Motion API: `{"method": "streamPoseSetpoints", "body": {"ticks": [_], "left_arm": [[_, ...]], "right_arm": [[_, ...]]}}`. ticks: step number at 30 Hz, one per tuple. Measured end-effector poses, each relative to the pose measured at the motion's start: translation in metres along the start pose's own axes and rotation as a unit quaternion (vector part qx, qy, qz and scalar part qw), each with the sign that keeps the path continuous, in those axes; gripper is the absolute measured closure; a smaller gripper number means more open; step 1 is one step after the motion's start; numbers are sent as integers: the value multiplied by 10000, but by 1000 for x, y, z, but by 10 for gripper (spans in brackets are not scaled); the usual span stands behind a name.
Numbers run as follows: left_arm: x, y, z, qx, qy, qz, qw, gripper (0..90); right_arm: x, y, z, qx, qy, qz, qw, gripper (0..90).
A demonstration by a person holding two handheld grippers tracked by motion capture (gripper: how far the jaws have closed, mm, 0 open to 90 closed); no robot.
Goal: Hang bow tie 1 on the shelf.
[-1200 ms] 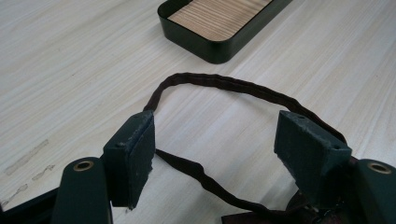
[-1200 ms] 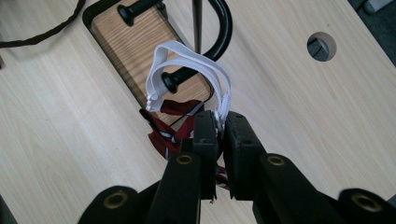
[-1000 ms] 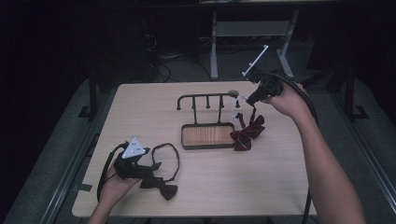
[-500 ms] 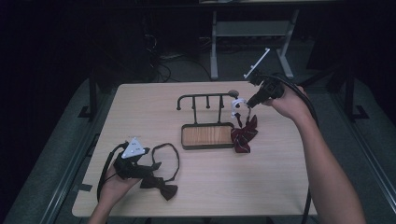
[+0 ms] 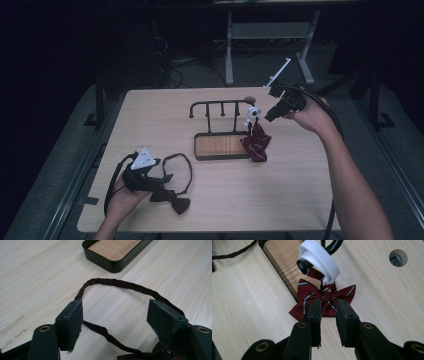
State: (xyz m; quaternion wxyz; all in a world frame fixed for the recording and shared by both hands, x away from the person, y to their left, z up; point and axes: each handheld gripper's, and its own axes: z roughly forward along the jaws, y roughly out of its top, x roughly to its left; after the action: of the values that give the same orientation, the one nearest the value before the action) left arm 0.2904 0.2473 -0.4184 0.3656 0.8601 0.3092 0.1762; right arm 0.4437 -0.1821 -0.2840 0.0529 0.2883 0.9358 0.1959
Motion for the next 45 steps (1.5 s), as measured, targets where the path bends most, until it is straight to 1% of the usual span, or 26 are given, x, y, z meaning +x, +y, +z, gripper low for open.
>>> {"method": "streamPoseSetpoints", "body": {"ticks": [5,8,15,22,27,31,38,40,42,45], "left_arm": [[0,0,0,-17,-29,-50,10000,296],[0,0,0,-14,-3,-31,10000,296],[0,0,0,2,-4,-14,10000,296],[0,0,1,-2,-5,-14,10000,296],[0,0,1,19,-7,5,10000,296],[0,0,1,21,-12,3,10000,296],[-1,-1,2,34,-23,-5,10000,296],[-1,-1,3,54,-20,1,10000,296],[-1,-1,3,60,-29,-39,10000,297],[-1,-1,4,68,-35,-25,10000,301]], "right_arm": [[1,-5,4,34,89,-4,10000,703],[2,-8,6,43,98,-20,9999,688],[5,-17,12,-9,203,-23,9998,676],[7,-25,18,-31,273,-26,9996,638],[9,-32,23,-24,332,-4,9994,617],[11,-39,27,-72,402,14,9992,593],[10,-51,33,-123,463,83,9988,570],[11,-54,36,-138,478,84,9987,562],[12,-57,38,-147,493,72,9986,552],[15,-61,40,-160,532,82,9984,533]]}}
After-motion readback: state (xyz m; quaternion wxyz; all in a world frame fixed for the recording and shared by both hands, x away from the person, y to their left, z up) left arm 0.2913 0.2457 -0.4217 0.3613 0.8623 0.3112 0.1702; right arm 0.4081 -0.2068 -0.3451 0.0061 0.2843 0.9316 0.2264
